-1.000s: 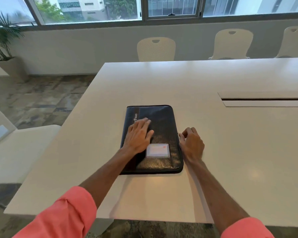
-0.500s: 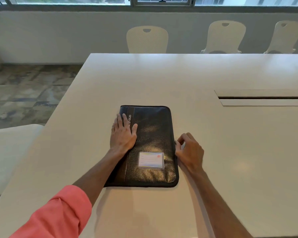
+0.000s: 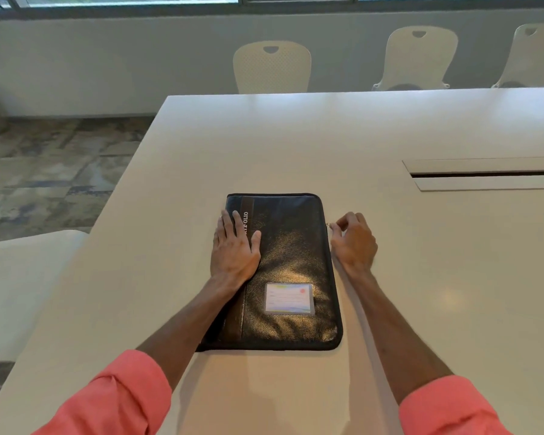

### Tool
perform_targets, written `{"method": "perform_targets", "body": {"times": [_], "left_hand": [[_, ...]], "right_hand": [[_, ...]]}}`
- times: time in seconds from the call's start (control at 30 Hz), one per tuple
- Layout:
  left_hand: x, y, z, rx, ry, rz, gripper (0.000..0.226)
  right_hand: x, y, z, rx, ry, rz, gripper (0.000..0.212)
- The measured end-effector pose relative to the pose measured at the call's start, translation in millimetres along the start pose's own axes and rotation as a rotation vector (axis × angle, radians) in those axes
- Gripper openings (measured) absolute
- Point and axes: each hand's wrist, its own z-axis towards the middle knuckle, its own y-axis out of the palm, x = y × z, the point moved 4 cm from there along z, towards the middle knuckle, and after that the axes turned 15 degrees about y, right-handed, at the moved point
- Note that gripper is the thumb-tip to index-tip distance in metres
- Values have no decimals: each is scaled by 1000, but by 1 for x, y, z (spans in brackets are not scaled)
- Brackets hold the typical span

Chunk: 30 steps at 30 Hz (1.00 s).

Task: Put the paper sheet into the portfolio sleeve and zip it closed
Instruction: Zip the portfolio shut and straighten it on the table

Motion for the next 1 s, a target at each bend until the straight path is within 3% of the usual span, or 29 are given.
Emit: {"method": "perform_targets", "body": {"times": [0.6, 0.77, 1.0], "left_hand": [[-1, 4, -1, 0, 30, 41, 85], [-1, 4, 0, -7, 40, 50, 85], [1, 4, 0, -13, 49, 65, 86]], "right_hand": [[-44, 37, 76, -71, -36, -53, 10], [-50, 50, 107, -273, -132, -57, 4], [-80, 61, 149, -615, -313, -143, 12]]}}
